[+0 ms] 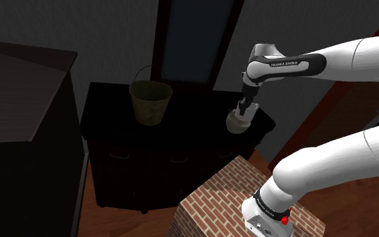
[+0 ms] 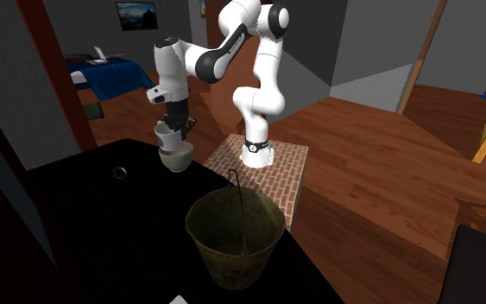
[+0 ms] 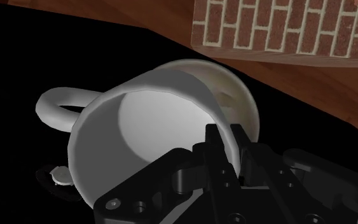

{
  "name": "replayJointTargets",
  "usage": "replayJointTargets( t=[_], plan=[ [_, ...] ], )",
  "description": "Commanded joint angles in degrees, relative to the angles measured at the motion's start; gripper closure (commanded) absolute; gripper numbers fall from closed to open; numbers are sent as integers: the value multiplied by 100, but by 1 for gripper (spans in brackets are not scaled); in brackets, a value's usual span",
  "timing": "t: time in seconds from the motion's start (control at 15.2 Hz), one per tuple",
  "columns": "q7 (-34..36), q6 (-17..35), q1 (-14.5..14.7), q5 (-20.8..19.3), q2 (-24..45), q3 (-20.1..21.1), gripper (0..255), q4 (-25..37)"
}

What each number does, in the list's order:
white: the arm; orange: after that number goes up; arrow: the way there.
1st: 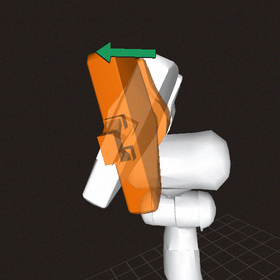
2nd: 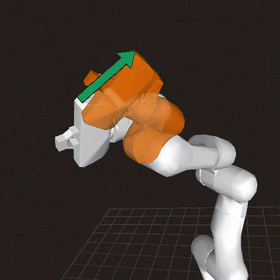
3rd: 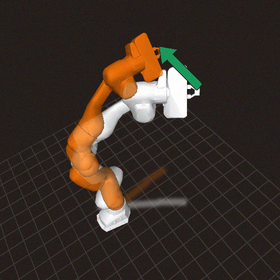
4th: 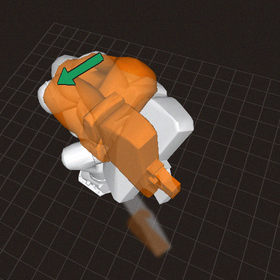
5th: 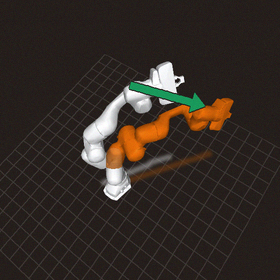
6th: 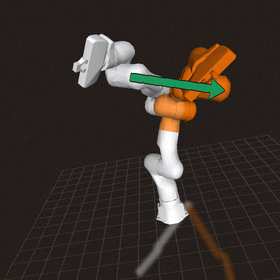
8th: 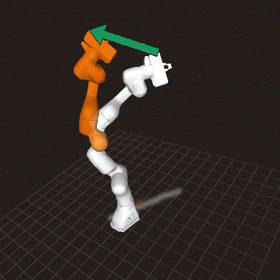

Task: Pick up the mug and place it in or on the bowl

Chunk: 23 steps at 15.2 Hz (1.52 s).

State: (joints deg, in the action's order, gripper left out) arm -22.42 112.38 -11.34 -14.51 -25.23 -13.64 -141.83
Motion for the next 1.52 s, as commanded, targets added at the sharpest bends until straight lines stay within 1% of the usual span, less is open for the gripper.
replayJointTargets(
  t=[0.0,0.26,0.33,0.66,0.92,1.45],
  plan=[
    [0,11,-1,-2,0,-2,255,-8],
    [0,11,-1,-2,0,-2,255,-8],
    [0,11,-1,-2,0,-1,0,-8],
    [1,11,-1,-2,0,-1,0,-9],
    [-25,-745,60,107,-124,125,0,617],
    [-25,-745,60,107,-124,125,0,617]
  ],
)
